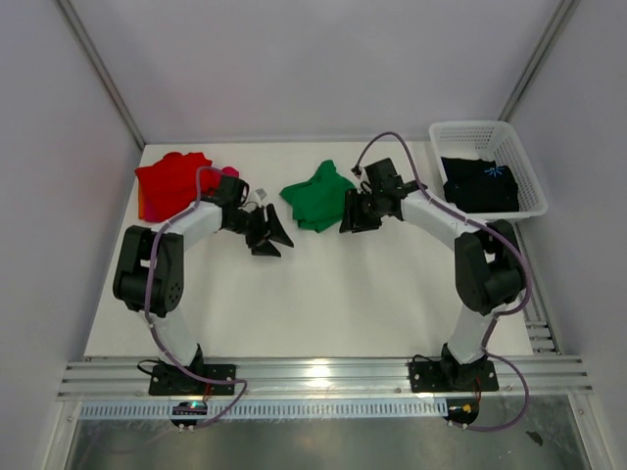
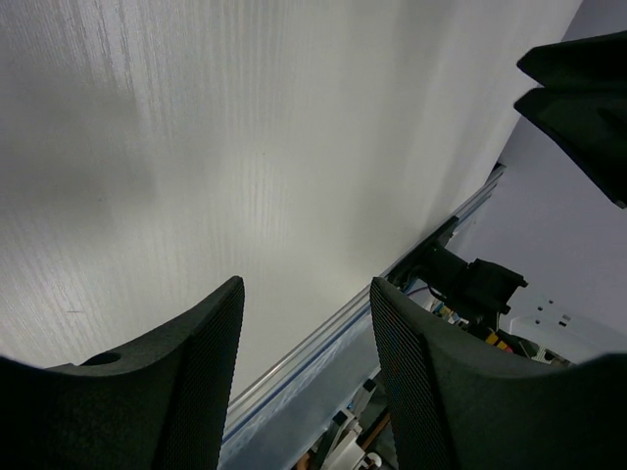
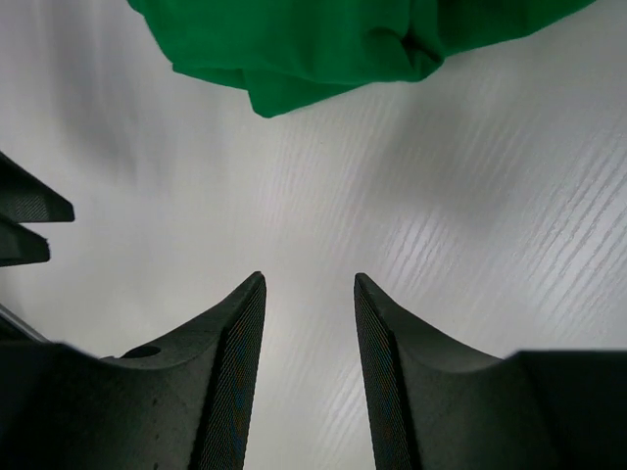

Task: Fold and stack the t-shirts
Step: Fold the long partially folded tshirt into a neat square, then smooth out wrinkles on the folded tshirt

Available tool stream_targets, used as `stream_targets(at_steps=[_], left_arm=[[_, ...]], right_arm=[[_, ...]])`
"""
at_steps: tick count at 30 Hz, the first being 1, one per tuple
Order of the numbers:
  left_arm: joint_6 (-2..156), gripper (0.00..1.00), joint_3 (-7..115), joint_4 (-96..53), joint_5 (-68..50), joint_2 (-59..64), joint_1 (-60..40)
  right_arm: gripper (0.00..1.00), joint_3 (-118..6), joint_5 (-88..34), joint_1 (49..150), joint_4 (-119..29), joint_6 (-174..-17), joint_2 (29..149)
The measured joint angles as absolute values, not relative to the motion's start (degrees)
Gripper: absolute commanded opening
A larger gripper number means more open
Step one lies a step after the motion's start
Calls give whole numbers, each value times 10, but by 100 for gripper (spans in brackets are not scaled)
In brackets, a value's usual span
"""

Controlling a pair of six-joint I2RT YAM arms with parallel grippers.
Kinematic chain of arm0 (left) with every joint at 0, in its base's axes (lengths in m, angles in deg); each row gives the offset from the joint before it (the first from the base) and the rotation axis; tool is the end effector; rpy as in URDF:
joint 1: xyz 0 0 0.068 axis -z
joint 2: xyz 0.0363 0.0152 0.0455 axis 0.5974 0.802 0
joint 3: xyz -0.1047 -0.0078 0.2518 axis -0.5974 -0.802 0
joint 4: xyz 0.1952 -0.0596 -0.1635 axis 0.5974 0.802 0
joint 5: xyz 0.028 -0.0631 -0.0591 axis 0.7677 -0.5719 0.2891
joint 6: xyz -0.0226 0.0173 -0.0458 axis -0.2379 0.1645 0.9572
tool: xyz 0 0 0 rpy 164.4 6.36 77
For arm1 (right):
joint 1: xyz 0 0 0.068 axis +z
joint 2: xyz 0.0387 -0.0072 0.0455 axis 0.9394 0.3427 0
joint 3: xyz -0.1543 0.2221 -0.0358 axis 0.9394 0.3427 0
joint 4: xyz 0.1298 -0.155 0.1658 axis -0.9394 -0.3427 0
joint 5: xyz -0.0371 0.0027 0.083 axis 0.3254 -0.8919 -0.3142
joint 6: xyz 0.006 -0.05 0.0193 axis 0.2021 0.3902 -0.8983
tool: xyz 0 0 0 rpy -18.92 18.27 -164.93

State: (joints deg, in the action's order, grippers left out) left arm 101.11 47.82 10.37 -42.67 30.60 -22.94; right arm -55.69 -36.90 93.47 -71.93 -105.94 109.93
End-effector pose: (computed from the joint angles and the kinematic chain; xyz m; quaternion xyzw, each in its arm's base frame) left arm 0.3364 -0.1068 0.1794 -0.1007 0.9109 -0.3992 0.0272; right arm 0.3476 0.1632 0.2264 -0.1002 0.9365 0.2444 0.2308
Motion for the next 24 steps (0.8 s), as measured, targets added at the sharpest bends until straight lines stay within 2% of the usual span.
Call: stream_targets(at_steps=[6, 12, 19, 24], left_arm=[[1011, 56, 480, 104, -426, 306, -229], [1011, 56, 481, 108, -422, 302, -229], [1010, 56, 488, 119, -416, 299, -229], [1008, 56, 493, 124, -412, 299, -229]], right_arm=[[46, -569, -361, 933, -690, -1059, 1175], [46, -664, -350, 933, -686, -1059, 1256], [46, -752, -349, 933, -689, -1059, 1287], [46, -771, -348, 933, -693, -1058, 1299]])
